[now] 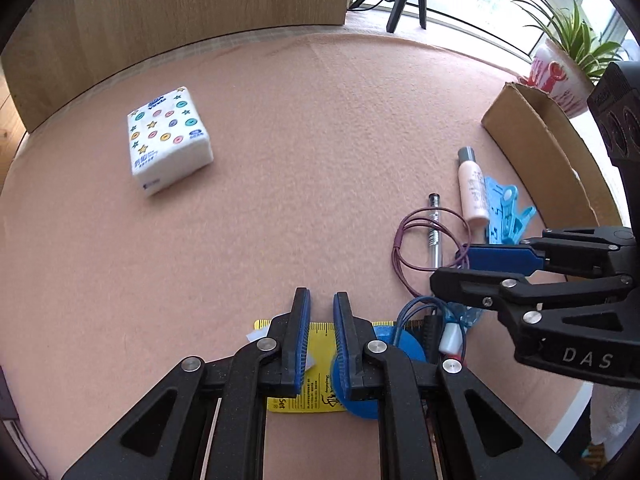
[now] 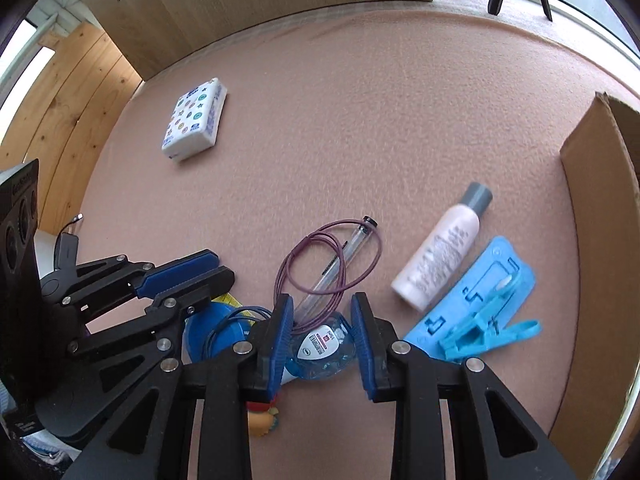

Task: Organize objects
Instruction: 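Move the right gripper to the blue sanitizer bottle while the left gripper approaches the black cable, then close the right gripper on the sanitizer bottle while the left gripper grasps the black cable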

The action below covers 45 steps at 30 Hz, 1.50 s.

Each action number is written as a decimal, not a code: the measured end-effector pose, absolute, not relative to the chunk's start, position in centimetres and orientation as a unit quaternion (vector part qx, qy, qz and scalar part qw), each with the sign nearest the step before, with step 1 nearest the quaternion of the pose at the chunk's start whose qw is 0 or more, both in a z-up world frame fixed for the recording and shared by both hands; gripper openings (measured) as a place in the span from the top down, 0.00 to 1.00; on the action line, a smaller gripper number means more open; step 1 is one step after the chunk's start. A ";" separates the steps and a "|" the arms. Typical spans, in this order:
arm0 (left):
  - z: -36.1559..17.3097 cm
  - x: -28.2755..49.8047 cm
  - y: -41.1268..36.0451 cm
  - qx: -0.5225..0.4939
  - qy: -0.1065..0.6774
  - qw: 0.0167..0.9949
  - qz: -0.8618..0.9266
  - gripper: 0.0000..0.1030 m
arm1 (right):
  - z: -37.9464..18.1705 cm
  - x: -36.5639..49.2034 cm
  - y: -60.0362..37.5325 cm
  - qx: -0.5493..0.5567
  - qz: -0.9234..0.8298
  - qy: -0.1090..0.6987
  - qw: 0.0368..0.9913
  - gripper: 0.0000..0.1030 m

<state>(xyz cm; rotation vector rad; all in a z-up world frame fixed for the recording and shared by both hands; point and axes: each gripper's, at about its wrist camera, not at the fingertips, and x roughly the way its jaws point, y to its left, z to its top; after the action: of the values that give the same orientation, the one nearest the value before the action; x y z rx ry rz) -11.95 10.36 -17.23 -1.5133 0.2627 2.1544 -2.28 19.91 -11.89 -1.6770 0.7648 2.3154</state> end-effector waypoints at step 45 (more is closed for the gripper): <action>-16.8 -10.1 11.9 -0.578 0.050 0.301 0.757 0.74 | -11.8 4.6 16.9 -0.558 0.796 0.183 0.144 0.49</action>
<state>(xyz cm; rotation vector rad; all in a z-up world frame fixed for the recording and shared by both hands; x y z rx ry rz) -10.07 11.91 -16.84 -1.5338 0.1318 2.0091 4.63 16.88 -11.84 -1.6101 0.5276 2.2961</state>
